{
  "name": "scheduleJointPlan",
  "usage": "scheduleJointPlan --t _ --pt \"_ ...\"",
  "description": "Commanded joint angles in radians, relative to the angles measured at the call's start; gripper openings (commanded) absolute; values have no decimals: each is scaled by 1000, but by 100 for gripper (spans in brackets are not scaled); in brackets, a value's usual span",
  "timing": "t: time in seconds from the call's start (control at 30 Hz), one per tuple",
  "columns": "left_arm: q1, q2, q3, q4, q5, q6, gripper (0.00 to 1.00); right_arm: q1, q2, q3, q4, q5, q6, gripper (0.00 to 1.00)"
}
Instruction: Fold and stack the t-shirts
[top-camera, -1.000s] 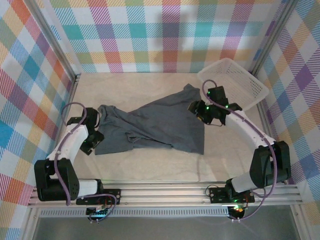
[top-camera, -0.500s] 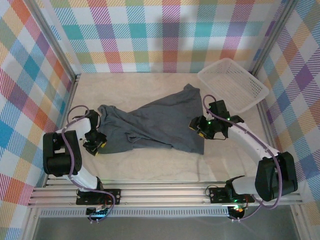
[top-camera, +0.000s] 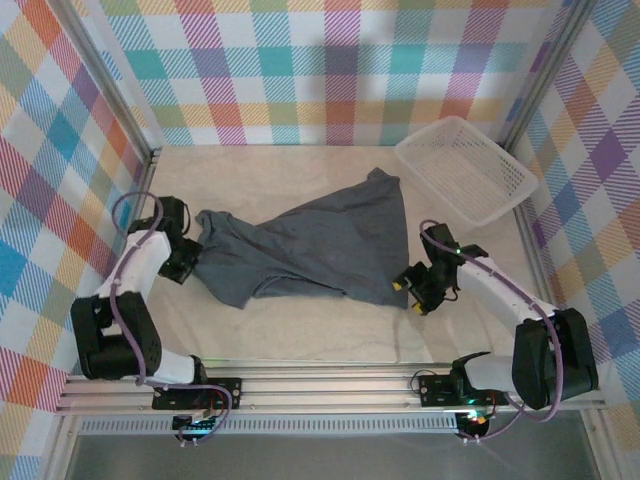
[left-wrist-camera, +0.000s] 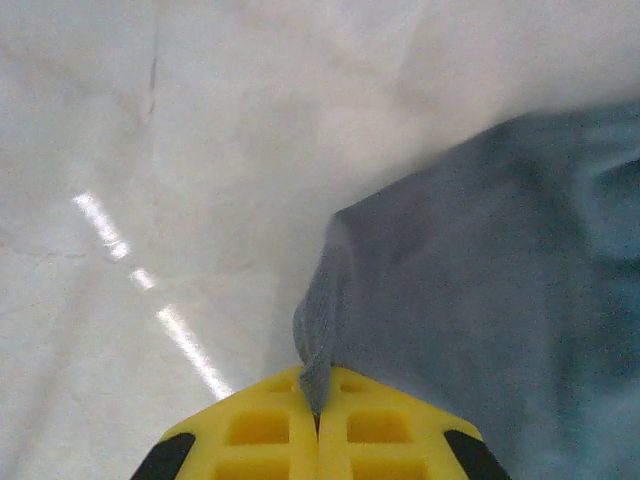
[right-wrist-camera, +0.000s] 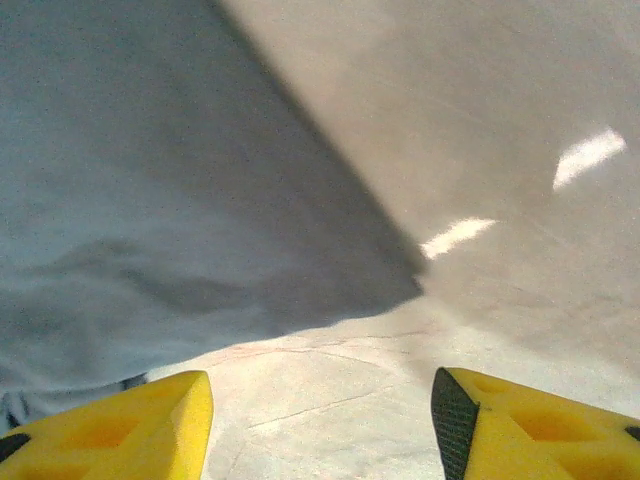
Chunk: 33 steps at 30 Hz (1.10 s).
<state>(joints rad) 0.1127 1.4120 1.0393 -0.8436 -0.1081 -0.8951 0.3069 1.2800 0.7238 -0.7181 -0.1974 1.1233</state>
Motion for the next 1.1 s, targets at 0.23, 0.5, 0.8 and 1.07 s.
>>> scheduleJointPlan --t 0.23,0.5,0.8,1.07 --pt "-25 -115 183 -146 -93 -130 0 -6 161 -1 170 -42 181 58" --pt "-28 -163 259 -196 -166 -124 0 4 169 6 145 -49 220 55" --pt "-55 -177 240 -163 -79 -122 0 52 94 -15 100 -63 230 52" --pt "-94 -177 193 -146 -57 -123 0 106 146 57 39 -62 177 54"
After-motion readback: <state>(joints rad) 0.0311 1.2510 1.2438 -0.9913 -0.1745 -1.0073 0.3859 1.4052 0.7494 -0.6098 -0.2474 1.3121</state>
